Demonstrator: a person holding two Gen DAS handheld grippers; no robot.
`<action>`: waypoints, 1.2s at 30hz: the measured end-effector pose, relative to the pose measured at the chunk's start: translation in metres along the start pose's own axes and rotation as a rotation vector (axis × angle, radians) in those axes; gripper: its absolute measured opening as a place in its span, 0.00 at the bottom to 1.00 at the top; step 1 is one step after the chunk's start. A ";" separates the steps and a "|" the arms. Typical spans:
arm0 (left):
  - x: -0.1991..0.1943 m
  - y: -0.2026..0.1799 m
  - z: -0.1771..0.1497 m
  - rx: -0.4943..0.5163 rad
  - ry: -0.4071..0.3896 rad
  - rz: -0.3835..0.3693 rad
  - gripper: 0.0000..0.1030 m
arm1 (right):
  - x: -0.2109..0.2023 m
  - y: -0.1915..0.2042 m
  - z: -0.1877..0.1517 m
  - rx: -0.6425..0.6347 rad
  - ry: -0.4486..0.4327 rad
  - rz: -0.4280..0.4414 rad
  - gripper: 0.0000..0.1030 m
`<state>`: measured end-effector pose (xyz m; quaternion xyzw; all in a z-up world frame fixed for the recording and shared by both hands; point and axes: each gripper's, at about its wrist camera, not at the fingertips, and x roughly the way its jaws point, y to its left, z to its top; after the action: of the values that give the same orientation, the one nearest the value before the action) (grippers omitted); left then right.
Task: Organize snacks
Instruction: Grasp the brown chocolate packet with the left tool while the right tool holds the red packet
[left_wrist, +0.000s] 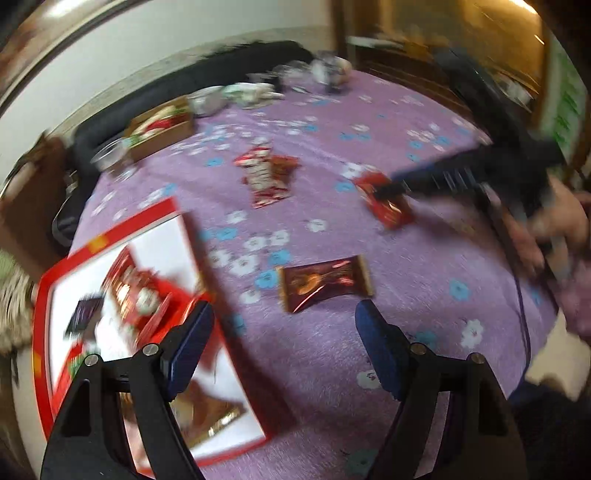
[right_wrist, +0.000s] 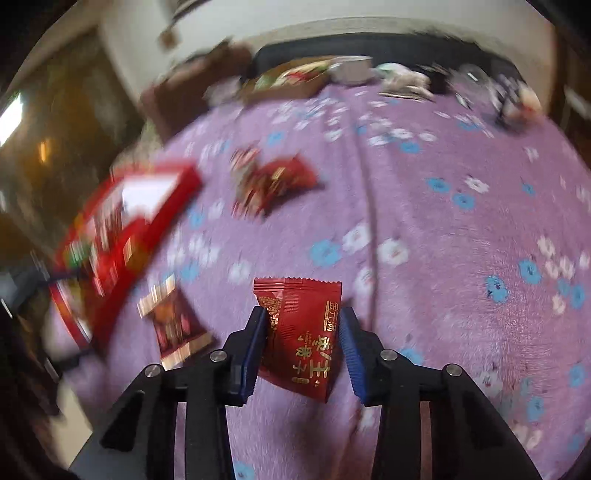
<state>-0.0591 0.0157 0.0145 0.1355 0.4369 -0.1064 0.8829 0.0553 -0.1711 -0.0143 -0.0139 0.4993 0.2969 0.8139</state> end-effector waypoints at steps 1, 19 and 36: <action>0.002 -0.002 0.005 0.048 0.006 -0.005 0.77 | 0.001 -0.010 0.006 0.046 -0.005 0.029 0.39; 0.064 -0.047 0.031 0.742 0.111 -0.122 0.76 | 0.023 -0.058 0.015 0.224 -0.061 0.182 0.40; 0.076 -0.024 0.037 0.225 0.211 -0.226 0.41 | 0.029 -0.002 0.005 -0.082 -0.068 -0.058 0.61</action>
<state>0.0062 -0.0246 -0.0280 0.1941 0.5247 -0.2381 0.7939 0.0696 -0.1572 -0.0366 -0.0518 0.4581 0.2937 0.8374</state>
